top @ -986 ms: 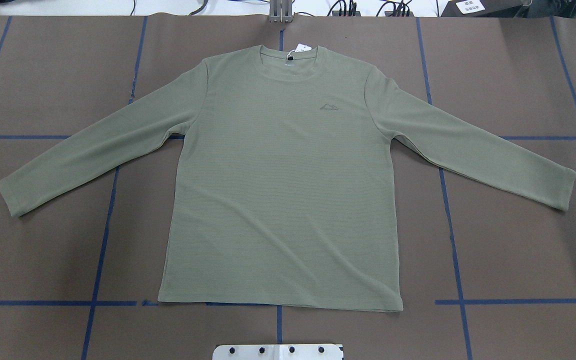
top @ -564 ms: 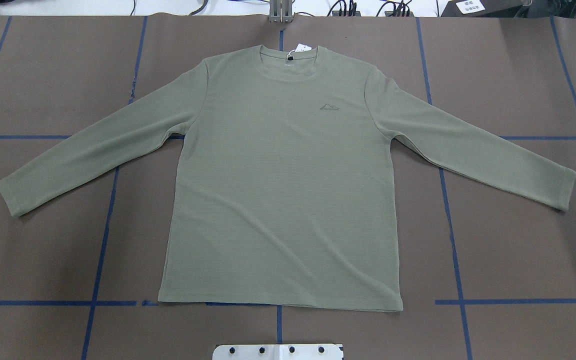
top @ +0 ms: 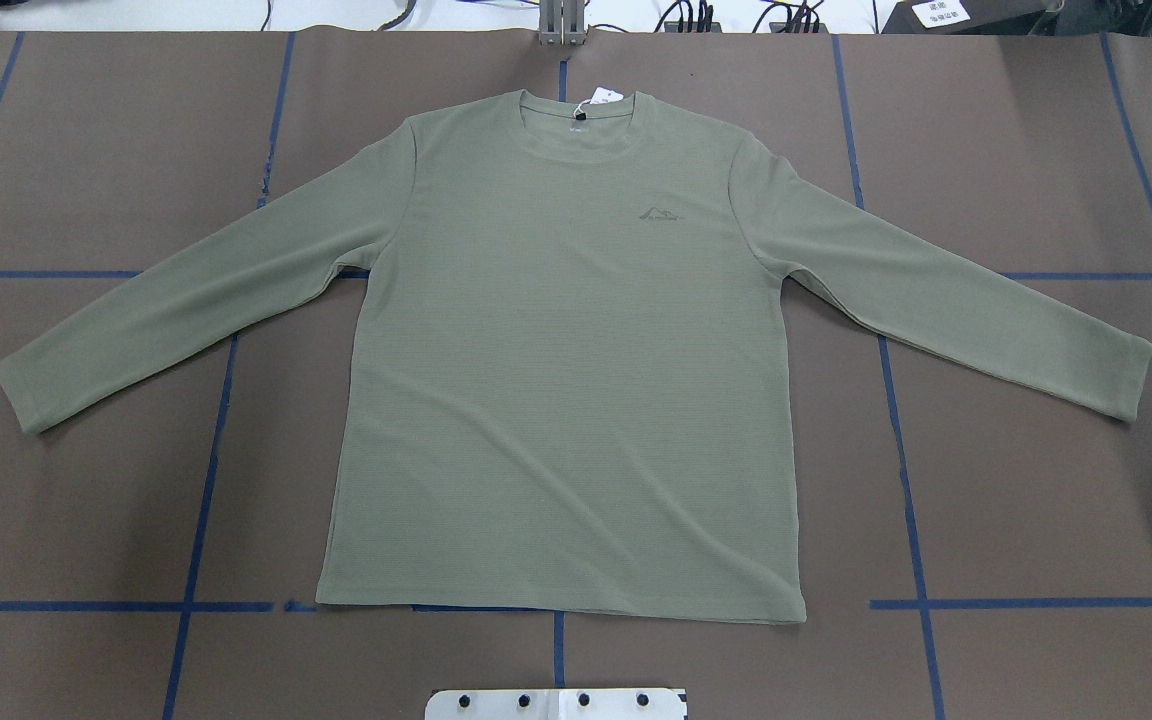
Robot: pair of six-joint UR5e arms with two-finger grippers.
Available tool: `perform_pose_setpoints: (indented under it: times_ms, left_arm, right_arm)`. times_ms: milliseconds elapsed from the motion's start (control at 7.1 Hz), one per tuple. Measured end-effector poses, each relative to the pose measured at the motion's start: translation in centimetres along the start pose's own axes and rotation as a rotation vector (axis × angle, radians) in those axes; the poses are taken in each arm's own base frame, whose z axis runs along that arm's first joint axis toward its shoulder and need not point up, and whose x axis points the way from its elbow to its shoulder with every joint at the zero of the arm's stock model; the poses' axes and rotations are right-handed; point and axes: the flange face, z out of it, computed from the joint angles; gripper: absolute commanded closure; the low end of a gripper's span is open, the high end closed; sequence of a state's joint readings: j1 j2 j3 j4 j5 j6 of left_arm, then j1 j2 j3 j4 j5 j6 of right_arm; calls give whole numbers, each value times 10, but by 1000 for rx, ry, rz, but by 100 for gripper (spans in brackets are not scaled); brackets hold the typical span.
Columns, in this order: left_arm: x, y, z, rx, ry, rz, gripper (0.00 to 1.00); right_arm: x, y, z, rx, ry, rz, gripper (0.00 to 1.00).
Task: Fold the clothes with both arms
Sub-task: 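Lower the right gripper toward the sleeve cuff nearest it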
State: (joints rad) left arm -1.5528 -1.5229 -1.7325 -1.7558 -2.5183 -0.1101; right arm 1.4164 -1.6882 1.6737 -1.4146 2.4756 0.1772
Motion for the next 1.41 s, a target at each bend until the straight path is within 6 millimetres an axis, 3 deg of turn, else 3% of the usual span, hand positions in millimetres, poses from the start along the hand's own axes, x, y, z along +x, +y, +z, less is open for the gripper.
perform_pose_setpoints:
  times_ms: [423,845,1409]
  left_arm:
    - [13,-11,10,24,34,50,0]
    - [-2,-8,26,11,38,17,0]
    - [-3,-11,28,10,38,-4,0]
  right_arm:
    - [-8,-57,52,-83,4,24,5]
    - [-4,-62,87,-109,5,-11,7]
    - [-8,-75,110,-126,10,1,9]
